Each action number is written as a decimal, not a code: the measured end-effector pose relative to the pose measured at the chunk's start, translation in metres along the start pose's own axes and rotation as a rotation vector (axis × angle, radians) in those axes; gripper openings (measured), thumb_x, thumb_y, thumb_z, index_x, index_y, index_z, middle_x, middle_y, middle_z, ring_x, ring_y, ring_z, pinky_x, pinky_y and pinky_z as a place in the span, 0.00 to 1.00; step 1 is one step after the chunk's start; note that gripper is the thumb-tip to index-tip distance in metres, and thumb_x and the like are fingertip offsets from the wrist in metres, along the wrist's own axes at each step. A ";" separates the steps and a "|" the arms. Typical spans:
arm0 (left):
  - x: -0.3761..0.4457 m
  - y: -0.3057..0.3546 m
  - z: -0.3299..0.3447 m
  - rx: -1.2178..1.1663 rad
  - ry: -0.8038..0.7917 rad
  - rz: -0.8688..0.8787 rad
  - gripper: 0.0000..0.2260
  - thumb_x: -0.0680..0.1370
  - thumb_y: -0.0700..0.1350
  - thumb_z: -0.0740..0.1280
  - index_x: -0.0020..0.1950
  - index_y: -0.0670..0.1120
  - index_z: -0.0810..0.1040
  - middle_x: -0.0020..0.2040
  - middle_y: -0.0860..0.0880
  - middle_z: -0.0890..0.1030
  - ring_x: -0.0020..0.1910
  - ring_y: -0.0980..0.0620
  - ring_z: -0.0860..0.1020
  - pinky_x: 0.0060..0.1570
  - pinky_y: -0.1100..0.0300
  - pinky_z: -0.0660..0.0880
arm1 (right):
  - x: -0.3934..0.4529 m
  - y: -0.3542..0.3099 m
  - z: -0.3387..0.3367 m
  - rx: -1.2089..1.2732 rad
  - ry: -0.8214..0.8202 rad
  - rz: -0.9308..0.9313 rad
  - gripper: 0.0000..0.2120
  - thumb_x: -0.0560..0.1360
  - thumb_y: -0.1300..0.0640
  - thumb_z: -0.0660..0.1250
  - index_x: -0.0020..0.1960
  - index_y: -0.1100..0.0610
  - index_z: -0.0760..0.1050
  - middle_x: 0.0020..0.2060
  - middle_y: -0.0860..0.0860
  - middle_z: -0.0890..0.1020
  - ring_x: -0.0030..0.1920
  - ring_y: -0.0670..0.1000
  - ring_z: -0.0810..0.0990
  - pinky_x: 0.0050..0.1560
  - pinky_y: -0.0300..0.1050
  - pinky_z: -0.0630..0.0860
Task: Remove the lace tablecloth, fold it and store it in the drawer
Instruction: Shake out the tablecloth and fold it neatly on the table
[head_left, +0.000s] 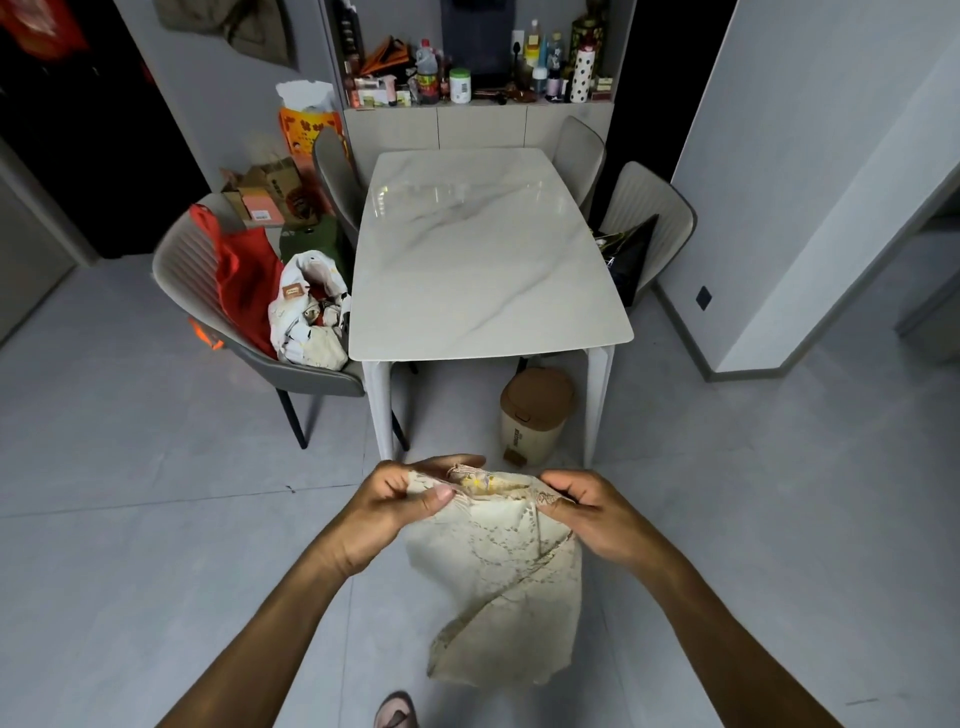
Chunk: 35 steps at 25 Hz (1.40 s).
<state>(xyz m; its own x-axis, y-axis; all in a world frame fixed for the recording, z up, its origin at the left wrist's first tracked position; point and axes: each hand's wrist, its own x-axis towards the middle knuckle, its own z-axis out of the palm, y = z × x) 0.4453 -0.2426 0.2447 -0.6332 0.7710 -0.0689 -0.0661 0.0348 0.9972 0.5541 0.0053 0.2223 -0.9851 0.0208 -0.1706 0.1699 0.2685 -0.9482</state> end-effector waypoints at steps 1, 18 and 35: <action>0.001 0.000 0.004 0.022 -0.065 -0.006 0.12 0.78 0.46 0.69 0.56 0.42 0.85 0.64 0.46 0.82 0.63 0.51 0.80 0.61 0.58 0.76 | 0.000 0.000 0.000 -0.002 -0.005 0.010 0.10 0.76 0.53 0.64 0.53 0.54 0.81 0.50 0.63 0.83 0.48 0.64 0.81 0.48 0.52 0.75; 0.030 0.076 0.027 0.340 0.193 0.196 0.09 0.67 0.35 0.78 0.39 0.50 0.88 0.39 0.54 0.88 0.39 0.59 0.85 0.42 0.67 0.79 | -0.028 0.044 -0.014 -0.577 0.498 0.393 0.06 0.74 0.60 0.66 0.44 0.50 0.78 0.42 0.50 0.85 0.38 0.49 0.78 0.32 0.36 0.69; 0.030 0.090 0.018 0.534 0.087 0.274 0.08 0.70 0.51 0.75 0.44 0.48 0.88 0.42 0.52 0.88 0.41 0.56 0.85 0.40 0.58 0.81 | 0.009 -0.061 0.032 0.109 0.346 -0.371 0.03 0.77 0.58 0.69 0.45 0.53 0.81 0.36 0.43 0.81 0.37 0.39 0.77 0.39 0.32 0.72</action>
<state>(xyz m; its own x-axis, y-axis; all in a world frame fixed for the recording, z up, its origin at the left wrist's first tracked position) 0.4345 -0.2047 0.3332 -0.6347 0.7429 0.2126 0.4897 0.1739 0.8544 0.5354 -0.0415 0.2701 -0.9275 0.2651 0.2635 -0.2089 0.2170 -0.9536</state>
